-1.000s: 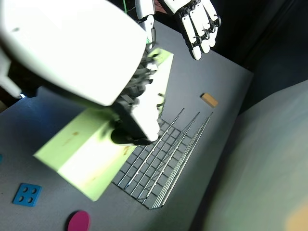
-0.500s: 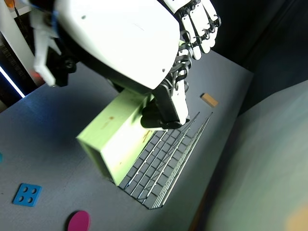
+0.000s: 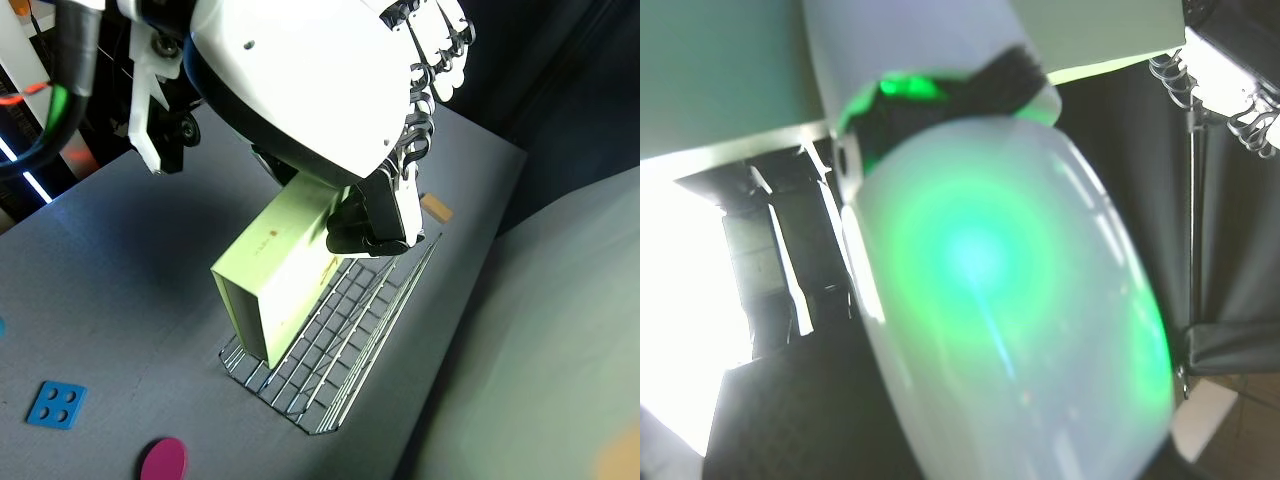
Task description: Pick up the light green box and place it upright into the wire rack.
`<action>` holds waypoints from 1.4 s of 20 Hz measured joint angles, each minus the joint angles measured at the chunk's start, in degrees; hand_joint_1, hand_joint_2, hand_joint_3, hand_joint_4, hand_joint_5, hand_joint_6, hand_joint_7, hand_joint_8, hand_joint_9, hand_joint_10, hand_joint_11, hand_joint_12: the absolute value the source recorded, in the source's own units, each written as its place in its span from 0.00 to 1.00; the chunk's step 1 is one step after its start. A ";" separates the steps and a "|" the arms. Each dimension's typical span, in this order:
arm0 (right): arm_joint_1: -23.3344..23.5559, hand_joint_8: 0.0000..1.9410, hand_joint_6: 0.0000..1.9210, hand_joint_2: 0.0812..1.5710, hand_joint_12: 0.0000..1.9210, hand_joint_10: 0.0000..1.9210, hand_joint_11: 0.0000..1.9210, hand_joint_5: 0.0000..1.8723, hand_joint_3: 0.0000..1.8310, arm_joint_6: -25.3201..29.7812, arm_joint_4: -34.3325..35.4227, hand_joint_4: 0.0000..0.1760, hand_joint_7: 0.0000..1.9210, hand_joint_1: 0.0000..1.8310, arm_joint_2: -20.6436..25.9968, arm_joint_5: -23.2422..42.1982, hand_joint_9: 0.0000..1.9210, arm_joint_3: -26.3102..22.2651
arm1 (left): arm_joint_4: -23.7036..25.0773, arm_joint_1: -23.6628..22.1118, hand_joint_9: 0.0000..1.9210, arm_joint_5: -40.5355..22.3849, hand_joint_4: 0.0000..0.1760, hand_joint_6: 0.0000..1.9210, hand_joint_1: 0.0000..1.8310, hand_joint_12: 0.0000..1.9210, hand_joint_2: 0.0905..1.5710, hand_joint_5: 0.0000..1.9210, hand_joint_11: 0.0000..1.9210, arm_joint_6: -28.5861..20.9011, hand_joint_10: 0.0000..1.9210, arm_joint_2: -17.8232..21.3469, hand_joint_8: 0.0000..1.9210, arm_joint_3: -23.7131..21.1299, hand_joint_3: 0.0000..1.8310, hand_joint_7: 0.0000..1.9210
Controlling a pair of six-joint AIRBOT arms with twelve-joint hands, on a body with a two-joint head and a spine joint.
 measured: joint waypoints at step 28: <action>-8.41 0.60 0.46 0.70 0.86 0.67 0.33 0.51 0.00 6.27 -4.92 0.00 0.52 0.68 -2.29 5.16 0.41 6.40 | 0.07 -1.31 0.09 1.57 0.03 0.00 0.05 0.36 0.74 0.14 0.00 2.40 0.00 0.79 0.00 -0.28 0.00 0.11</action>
